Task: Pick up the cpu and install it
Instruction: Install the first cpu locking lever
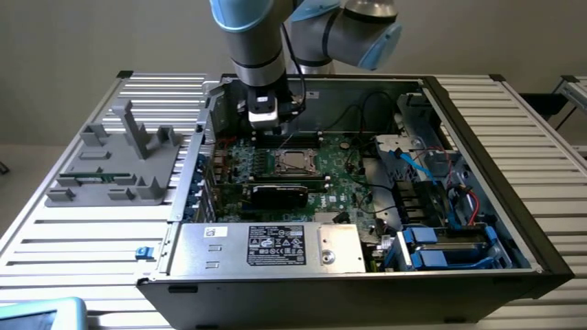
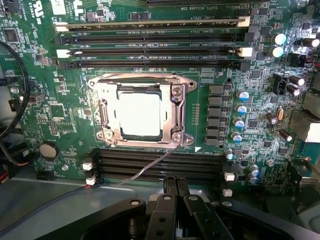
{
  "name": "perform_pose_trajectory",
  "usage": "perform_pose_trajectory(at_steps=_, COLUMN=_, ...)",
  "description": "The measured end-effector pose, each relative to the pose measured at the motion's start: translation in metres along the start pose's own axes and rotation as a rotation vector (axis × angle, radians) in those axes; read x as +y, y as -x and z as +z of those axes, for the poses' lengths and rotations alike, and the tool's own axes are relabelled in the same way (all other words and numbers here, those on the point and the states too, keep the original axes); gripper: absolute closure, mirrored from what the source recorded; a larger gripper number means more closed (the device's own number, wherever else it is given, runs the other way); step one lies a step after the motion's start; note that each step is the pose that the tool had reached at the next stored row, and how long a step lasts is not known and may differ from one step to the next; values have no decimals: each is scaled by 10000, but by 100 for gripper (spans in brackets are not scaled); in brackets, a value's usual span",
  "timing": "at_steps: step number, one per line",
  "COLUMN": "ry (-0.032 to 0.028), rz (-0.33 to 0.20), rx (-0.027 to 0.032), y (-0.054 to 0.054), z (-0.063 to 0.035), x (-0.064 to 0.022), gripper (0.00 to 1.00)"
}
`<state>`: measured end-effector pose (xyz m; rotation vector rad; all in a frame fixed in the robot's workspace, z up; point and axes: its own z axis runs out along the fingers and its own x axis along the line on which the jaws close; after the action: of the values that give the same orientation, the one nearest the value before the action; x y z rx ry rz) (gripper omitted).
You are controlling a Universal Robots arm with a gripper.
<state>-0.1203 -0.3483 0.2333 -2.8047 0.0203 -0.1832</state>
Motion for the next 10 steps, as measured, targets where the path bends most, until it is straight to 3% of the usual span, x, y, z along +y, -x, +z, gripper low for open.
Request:
perform_pose_trajectory(at_steps=6, ry=-65, rz=492, rx=167, y=8, z=59, x=23, gripper=88)
perform_pose_trajectory(at_steps=10, ry=-70, rz=618, rx=208, y=21, z=113, x=53, gripper=88)
